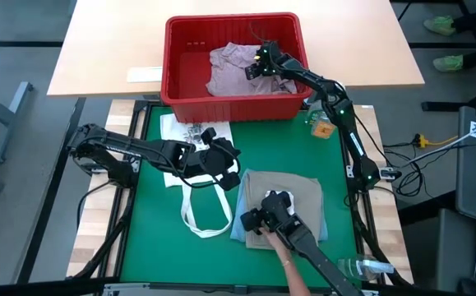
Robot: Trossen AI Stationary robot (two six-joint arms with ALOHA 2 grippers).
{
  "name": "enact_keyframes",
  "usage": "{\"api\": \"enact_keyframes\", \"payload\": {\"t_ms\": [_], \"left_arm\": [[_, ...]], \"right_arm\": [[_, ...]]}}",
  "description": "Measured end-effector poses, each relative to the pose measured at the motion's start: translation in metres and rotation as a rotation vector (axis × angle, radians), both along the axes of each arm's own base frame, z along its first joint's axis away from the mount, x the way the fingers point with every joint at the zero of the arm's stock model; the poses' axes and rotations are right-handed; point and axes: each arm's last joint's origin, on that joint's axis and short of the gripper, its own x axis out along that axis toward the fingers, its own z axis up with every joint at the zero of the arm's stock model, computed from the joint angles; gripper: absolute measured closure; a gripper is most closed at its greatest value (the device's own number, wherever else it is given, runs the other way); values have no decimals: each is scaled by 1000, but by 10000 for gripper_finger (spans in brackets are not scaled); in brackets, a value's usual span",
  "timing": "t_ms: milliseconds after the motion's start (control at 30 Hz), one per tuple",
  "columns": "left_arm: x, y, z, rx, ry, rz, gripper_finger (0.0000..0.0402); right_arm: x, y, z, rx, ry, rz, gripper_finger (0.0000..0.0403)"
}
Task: Fold laundry
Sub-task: Remove the pink polo from the red bin
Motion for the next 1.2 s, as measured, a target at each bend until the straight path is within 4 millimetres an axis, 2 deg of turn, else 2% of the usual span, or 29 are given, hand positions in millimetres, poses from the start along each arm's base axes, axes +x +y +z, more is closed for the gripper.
{"api": "enact_keyframes", "payload": {"t_ms": [100,200,467,667,767,933,1033,1200], "left_arm": [[0,0,0,0,0,0,390],[0,0,0,-1,0,0,390],[0,0,0,0,-1,0,390],[0,0,0,1,0,-1,390],[0,0,0,10,-1,10,390],[-3,1,5,26,-13,27,390],[-5,2,7,38,-19,40,390],[-5,2,7,41,-21,44,390]], "right_arm": [[0,0,-1,1,2,-1,227],[0,0,-1,1,4,-4,256],[-1,-1,-1,1,9,-7,393],[-2,0,3,26,-39,54,384],[-6,0,20,12,-78,78,398],[-15,0,57,-66,-141,80,399],[-19,0,72,-112,-168,78,400],[-20,0,76,-127,-174,65,401]]}}
